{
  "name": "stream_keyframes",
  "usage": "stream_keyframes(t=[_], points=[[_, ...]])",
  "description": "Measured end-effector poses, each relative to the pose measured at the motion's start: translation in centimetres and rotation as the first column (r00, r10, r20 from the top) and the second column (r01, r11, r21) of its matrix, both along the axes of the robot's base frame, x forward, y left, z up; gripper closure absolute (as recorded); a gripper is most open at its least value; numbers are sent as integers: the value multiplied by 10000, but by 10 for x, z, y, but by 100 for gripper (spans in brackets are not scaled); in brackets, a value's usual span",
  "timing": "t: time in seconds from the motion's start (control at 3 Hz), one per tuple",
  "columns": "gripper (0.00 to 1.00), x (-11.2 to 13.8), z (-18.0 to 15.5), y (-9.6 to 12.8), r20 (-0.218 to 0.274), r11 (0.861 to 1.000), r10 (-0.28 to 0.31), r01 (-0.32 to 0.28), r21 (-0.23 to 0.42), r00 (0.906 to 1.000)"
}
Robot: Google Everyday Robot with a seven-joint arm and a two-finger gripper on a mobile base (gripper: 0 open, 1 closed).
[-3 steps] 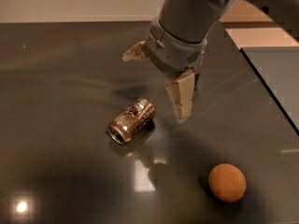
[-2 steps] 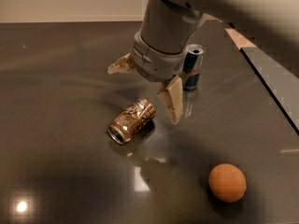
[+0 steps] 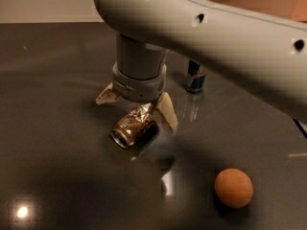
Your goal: Place orange can upright
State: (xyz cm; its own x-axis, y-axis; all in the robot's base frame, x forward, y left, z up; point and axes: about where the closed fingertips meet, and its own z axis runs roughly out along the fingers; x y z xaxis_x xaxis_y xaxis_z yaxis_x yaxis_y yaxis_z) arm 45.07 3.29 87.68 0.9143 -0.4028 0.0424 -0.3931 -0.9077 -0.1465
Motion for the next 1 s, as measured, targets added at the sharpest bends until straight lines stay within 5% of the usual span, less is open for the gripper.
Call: stream_keyframes(t=[0.33, 1.0], points=[[0, -4, -19, 5, -85, 9945, 330, -337, -988, 9994], [0, 1, -42, 11, -409, 9760, -311, 215, -2167, 9987]])
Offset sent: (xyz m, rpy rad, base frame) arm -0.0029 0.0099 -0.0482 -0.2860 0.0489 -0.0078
